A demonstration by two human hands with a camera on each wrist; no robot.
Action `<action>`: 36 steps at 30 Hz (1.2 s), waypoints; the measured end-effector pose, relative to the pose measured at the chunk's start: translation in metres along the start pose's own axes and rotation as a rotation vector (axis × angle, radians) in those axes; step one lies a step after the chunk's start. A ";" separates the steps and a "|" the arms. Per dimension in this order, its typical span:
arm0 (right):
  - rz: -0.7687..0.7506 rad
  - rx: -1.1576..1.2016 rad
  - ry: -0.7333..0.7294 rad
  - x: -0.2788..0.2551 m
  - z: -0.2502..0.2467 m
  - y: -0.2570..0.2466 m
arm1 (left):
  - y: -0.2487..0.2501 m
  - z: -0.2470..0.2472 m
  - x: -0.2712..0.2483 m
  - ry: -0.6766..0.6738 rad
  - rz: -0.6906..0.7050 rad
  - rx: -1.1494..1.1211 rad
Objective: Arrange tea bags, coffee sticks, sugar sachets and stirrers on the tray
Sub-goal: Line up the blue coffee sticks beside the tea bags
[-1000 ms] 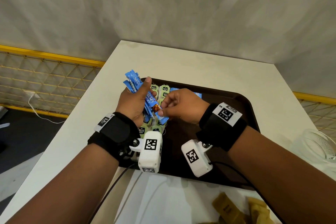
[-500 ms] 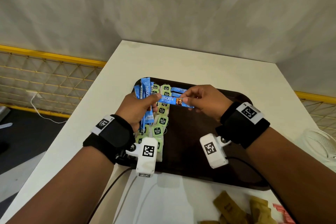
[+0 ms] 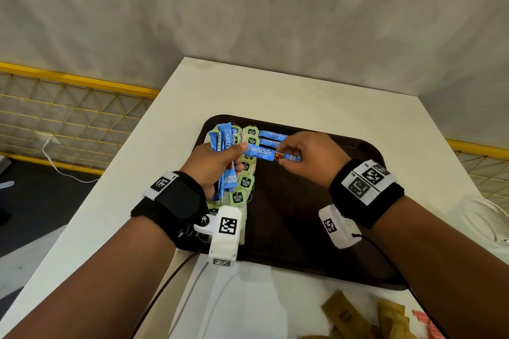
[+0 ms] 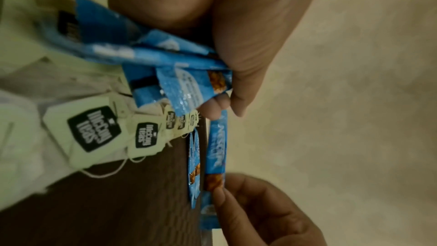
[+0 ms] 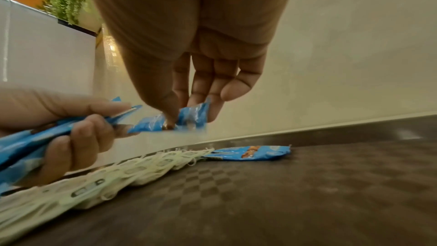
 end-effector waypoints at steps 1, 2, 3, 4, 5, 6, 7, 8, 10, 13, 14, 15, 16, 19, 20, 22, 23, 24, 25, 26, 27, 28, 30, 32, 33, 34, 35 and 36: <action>0.026 -0.007 -0.003 0.001 0.000 0.005 | 0.000 -0.001 0.000 0.005 -0.001 -0.011; 0.058 -0.024 -0.019 0.002 0.001 0.011 | 0.001 -0.002 0.000 0.012 0.002 -0.018; 0.090 -0.049 -0.048 0.003 0.003 0.017 | 0.001 -0.003 0.000 0.018 0.004 -0.019; 0.121 -0.073 -0.087 0.005 0.005 0.022 | 0.001 -0.004 0.000 0.021 0.005 -0.017; 0.150 -0.082 -0.122 0.006 0.008 0.027 | 0.002 -0.005 0.000 0.020 0.006 -0.016; 0.175 -0.072 -0.147 0.007 0.011 0.031 | 0.002 -0.005 0.000 0.018 0.007 -0.016; 0.195 -0.056 -0.161 0.009 0.012 0.034 | 0.003 -0.005 0.000 0.016 0.010 -0.017; 0.214 -0.047 -0.175 0.011 0.014 0.037 | 0.003 -0.004 0.000 0.015 0.012 -0.016; 0.255 -0.066 -0.209 0.017 0.015 0.041 | 0.003 -0.004 -0.001 0.018 0.015 -0.007; 0.304 -0.115 -0.217 0.024 0.013 0.043 | 0.003 -0.002 0.000 0.010 0.016 0.002; 0.307 -0.110 -0.204 0.026 0.012 0.043 | 0.002 -0.002 0.000 0.005 0.016 0.000; 0.299 -0.097 -0.190 0.027 0.011 0.042 | 0.002 -0.002 0.000 0.002 0.016 -0.002; 0.283 -0.086 -0.189 0.027 0.011 0.041 | 0.002 -0.002 -0.001 0.001 0.014 -0.005; 0.237 -0.105 -0.240 0.029 0.016 0.036 | 0.000 -0.004 -0.002 0.012 0.006 -0.008; 0.232 -0.121 -0.243 0.029 0.019 0.035 | 0.000 -0.004 -0.002 0.017 0.002 -0.009; 0.235 -0.140 -0.221 0.032 0.022 0.035 | -0.001 -0.005 -0.003 0.023 -0.006 -0.011; 0.240 -0.145 -0.213 0.034 0.022 0.035 | -0.001 -0.005 -0.003 0.025 -0.008 -0.012; 0.244 -0.149 -0.212 0.036 0.022 0.034 | -0.001 -0.005 -0.004 0.024 -0.011 -0.011; 0.249 -0.151 -0.215 0.038 0.021 0.034 | -0.001 -0.005 -0.004 0.024 -0.015 -0.010; 0.251 -0.155 -0.218 0.039 0.022 0.033 | -0.001 -0.006 -0.005 0.023 -0.018 -0.009; 0.252 -0.157 -0.213 0.041 0.021 0.032 | -0.001 -0.005 -0.005 0.023 -0.020 -0.007; 0.258 -0.157 -0.204 0.041 0.021 0.032 | -0.001 -0.005 -0.006 0.023 -0.023 -0.005; 0.273 -0.149 -0.194 0.045 0.019 0.030 | 0.000 -0.005 -0.006 0.030 -0.033 -0.005; 0.294 -0.148 -0.253 0.048 0.017 0.028 | 0.000 -0.006 -0.007 0.035 -0.057 -0.022; 0.297 -0.151 -0.281 0.048 0.017 0.027 | 0.001 -0.006 -0.007 0.028 -0.075 -0.037; 0.289 -0.150 -0.271 0.048 0.015 0.025 | 0.001 -0.005 -0.007 0.010 -0.095 -0.056; 0.271 -0.133 -0.224 0.047 0.013 0.023 | 0.002 -0.004 -0.008 -0.022 -0.116 -0.075; 0.247 -0.096 -0.158 0.046 0.010 0.020 | 0.002 -0.002 -0.009 -0.065 -0.139 -0.091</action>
Point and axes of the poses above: each hand's wrist, its own x-axis towards the middle knuckle, its own z-axis out of the palm, y = z × x, the point moved 4 cm from there along x, towards the middle knuckle, and after that the axes turned 10 degrees about -y, right-handed, at the moved point
